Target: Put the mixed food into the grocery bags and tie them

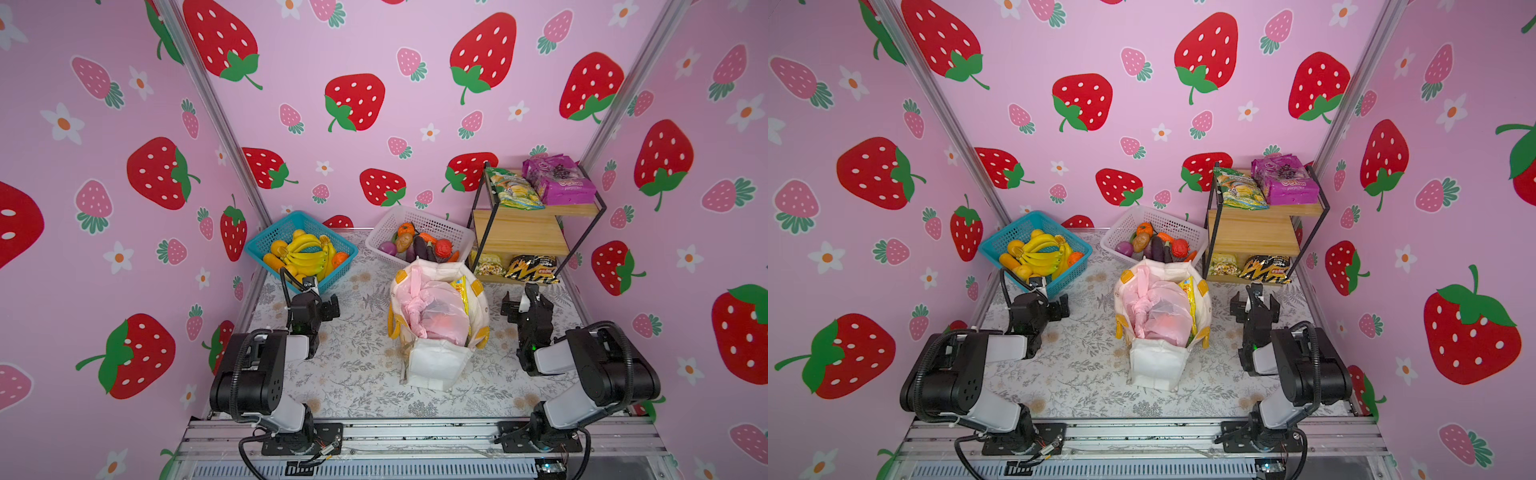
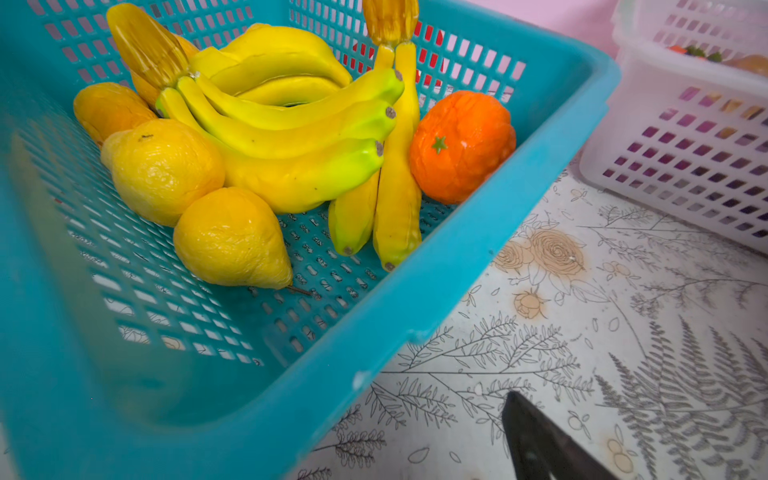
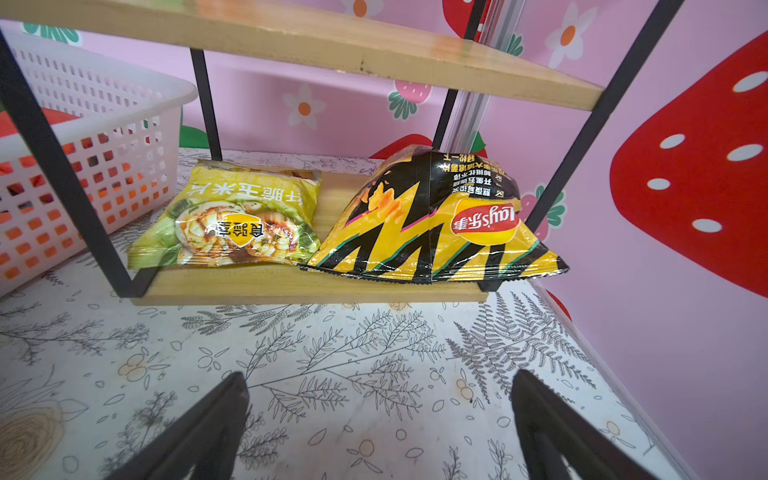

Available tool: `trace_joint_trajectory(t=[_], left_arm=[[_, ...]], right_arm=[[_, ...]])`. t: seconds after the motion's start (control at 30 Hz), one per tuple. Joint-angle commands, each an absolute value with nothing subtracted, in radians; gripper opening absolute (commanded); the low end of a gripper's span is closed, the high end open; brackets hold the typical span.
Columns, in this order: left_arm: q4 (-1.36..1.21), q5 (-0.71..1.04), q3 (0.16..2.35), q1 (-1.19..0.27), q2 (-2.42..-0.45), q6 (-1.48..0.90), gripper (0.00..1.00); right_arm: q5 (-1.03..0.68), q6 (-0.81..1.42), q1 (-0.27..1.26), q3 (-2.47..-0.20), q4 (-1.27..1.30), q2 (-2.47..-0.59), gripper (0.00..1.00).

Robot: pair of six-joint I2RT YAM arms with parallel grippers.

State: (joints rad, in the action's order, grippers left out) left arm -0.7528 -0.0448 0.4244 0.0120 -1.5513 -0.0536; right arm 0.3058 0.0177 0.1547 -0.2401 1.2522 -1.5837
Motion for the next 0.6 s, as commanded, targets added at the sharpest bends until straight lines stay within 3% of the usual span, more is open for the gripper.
trace_joint_trajectory(t=[0.0,0.57], left_arm=[[-0.764,-0.052,0.455,0.009,-1.550,-0.034,0.99],[-0.761,-0.034,0.458,0.004,-1.552,-0.021,0.99]], right_arm=[[0.305,0.031,0.150,-0.252,1.289,-1.575,1.00],[0.306,0.031,0.150,-0.251,1.289,-1.575,1.00]])
